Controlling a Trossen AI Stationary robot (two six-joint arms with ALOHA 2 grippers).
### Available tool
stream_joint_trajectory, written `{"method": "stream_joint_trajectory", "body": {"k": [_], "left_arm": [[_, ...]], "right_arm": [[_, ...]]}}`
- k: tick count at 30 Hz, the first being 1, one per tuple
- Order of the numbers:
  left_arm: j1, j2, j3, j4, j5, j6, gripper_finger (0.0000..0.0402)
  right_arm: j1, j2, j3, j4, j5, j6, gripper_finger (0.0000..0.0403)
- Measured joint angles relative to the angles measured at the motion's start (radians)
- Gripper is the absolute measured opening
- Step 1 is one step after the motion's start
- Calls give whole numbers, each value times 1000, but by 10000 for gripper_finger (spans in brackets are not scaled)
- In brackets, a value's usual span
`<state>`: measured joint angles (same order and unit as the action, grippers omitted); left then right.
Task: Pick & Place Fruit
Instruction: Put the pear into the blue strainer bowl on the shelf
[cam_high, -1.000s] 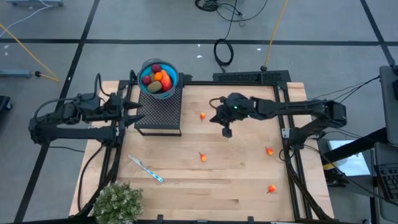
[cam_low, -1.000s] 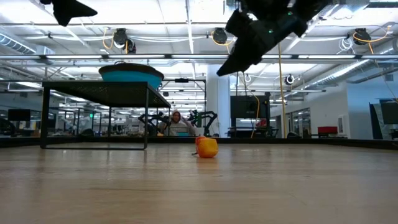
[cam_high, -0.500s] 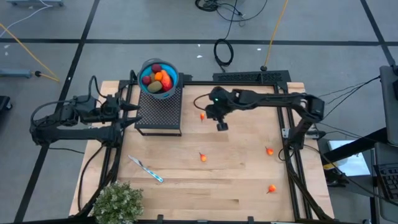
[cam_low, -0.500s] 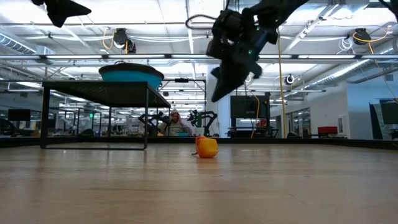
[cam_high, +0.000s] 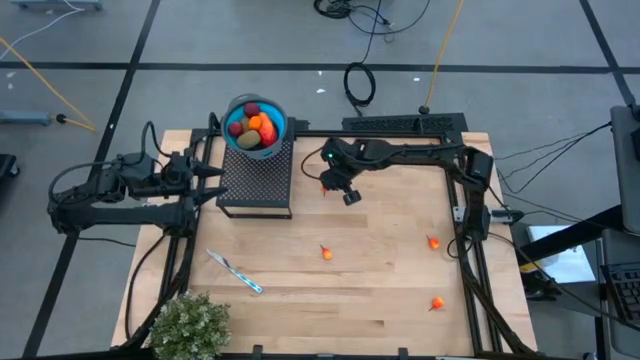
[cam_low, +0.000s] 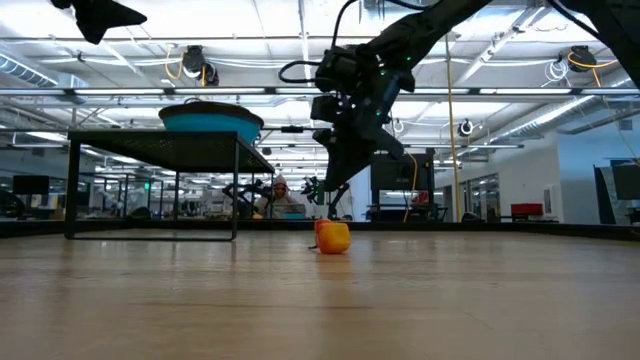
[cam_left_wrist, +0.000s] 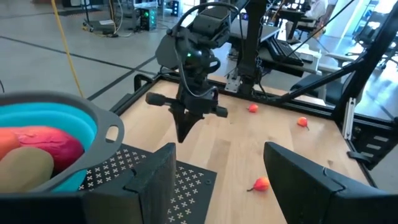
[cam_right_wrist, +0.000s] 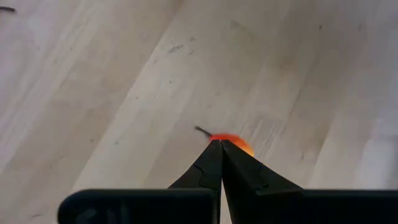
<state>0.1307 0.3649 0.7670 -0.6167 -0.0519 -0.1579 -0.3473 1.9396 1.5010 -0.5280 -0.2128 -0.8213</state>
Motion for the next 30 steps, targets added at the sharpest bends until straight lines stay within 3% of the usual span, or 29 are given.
{"method": "stream_joint_trajectory", "body": {"k": [3,8,14,30], "left_arm": [[0,0,0,0,0,-3,243],[0,0,0,0,0,-2,243],[0,0,0,0,0,0,243],[0,0,0,42,-2,-31,243]], "right_arm": [[3,3,1,1,12,-22,0],[27,3,1,30,133,-109,6],[43,3,1,46,57,-287,36],[23,3,1,45,28,-366,206]]}}
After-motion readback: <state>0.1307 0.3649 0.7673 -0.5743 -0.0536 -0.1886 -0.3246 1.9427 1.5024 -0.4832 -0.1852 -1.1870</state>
